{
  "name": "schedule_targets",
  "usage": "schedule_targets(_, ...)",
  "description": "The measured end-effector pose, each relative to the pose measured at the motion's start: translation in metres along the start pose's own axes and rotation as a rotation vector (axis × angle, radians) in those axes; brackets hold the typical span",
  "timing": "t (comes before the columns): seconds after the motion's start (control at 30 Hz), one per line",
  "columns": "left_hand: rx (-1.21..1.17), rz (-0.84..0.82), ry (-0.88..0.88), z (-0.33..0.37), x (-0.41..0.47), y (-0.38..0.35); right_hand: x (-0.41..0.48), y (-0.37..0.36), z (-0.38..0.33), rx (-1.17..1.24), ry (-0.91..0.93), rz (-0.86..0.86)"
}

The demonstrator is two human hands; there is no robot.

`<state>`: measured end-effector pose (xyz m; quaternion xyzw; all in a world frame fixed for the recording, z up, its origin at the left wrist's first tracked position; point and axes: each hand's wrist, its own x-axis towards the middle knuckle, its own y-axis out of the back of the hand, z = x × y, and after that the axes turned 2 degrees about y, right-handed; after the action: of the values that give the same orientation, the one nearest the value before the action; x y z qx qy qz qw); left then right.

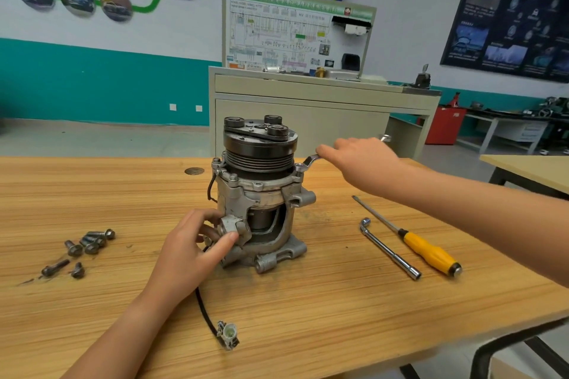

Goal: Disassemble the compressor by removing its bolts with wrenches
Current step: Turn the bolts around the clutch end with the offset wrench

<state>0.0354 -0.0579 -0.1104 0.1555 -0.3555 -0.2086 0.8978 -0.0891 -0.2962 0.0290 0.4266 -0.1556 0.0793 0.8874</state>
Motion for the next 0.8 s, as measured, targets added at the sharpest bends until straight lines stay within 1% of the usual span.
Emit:
schedule_targets(0.03,-0.011,0.001,0.004,0.000,0.000,0.000,0.003,-0.008,0.000,0.035,0.022,0.080)
schedule_targets(0.07,-0.020,0.000,0.008,0.000,0.000,0.001,0.008,-0.015,-0.002,0.076,0.032,0.204)
schedule_targets(0.13,-0.027,-0.004,0.010,0.000,0.000,0.002,0.021,-0.028,-0.011,0.150,-0.008,0.408)
schedule_targets(0.23,-0.020,-0.002,0.006,0.000,0.000,0.002,0.036,-0.035,-0.025,0.252,-0.039,0.479)
schedule_targets(0.3,-0.018,-0.003,0.002,0.000,0.000,0.003,0.031,-0.035,-0.022,0.281,-0.037,0.508)
schedule_targets(0.33,-0.019,-0.004,0.002,0.000,0.000,0.003,0.025,-0.034,-0.018,0.297,-0.066,0.522)
schedule_targets(0.4,-0.022,-0.005,0.006,0.000,0.001,0.003,0.009,-0.026,-0.012,0.398,-0.177,0.583)
schedule_targets(0.47,-0.024,-0.007,0.011,0.000,0.001,0.002,-0.008,-0.010,-0.010,0.578,-0.303,0.601)
schedule_targets(0.5,-0.025,-0.006,0.013,0.000,0.001,0.002,-0.017,-0.003,-0.009,0.624,-0.325,0.582)
schedule_targets(0.53,-0.026,-0.003,0.017,0.000,0.001,0.002,-0.025,0.003,-0.008,0.612,-0.308,0.545)
schedule_targets(0.6,-0.032,0.002,0.025,0.001,0.000,0.003,-0.040,0.012,-0.009,0.500,-0.243,0.386)
schedule_targets(0.67,-0.035,0.005,0.030,0.002,0.000,0.002,-0.048,0.018,-0.011,0.358,-0.241,0.185)
schedule_targets(0.73,-0.033,0.001,0.033,0.003,0.000,0.003,-0.049,0.020,-0.014,0.250,-0.270,0.044)
schedule_targets(0.8,-0.033,-0.001,0.031,0.003,-0.001,0.003,-0.046,0.022,-0.019,0.196,-0.279,-0.050)
